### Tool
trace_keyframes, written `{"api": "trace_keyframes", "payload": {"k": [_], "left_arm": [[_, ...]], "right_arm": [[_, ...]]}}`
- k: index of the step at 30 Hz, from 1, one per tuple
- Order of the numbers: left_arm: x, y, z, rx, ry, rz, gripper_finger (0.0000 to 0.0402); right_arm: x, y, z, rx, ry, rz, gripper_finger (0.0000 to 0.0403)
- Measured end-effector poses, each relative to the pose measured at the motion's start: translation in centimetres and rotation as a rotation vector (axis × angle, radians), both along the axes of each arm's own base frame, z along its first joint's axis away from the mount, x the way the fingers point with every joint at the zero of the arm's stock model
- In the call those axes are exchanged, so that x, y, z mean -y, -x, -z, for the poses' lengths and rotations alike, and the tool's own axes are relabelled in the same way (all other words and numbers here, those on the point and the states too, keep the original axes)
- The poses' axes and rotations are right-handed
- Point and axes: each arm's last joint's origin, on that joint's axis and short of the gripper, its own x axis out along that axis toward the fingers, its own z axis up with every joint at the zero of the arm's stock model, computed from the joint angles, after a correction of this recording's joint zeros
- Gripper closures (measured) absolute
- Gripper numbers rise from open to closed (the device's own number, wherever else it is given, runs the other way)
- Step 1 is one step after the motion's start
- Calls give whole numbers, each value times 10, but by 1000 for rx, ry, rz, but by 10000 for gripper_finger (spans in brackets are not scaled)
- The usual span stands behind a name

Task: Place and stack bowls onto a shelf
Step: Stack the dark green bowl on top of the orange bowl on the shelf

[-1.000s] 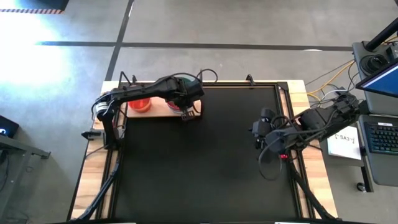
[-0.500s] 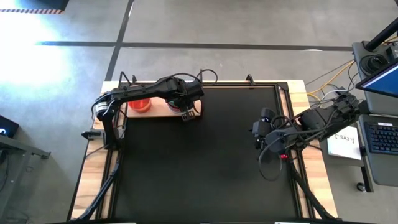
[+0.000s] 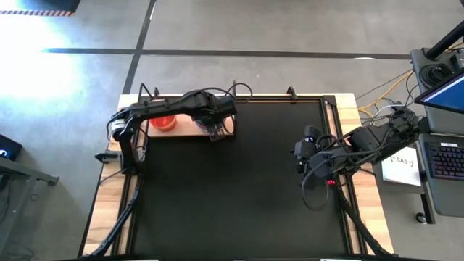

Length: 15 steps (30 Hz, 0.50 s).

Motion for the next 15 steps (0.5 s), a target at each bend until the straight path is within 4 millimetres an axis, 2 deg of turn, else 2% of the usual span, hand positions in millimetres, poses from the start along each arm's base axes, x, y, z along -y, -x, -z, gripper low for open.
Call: {"api": "trace_keyframes", "payload": {"k": [15], "left_arm": [[14, 9, -21, 43, 16, 31, 250]], "right_arm": [[0, 0, 0, 0, 1, -1, 207]]}}
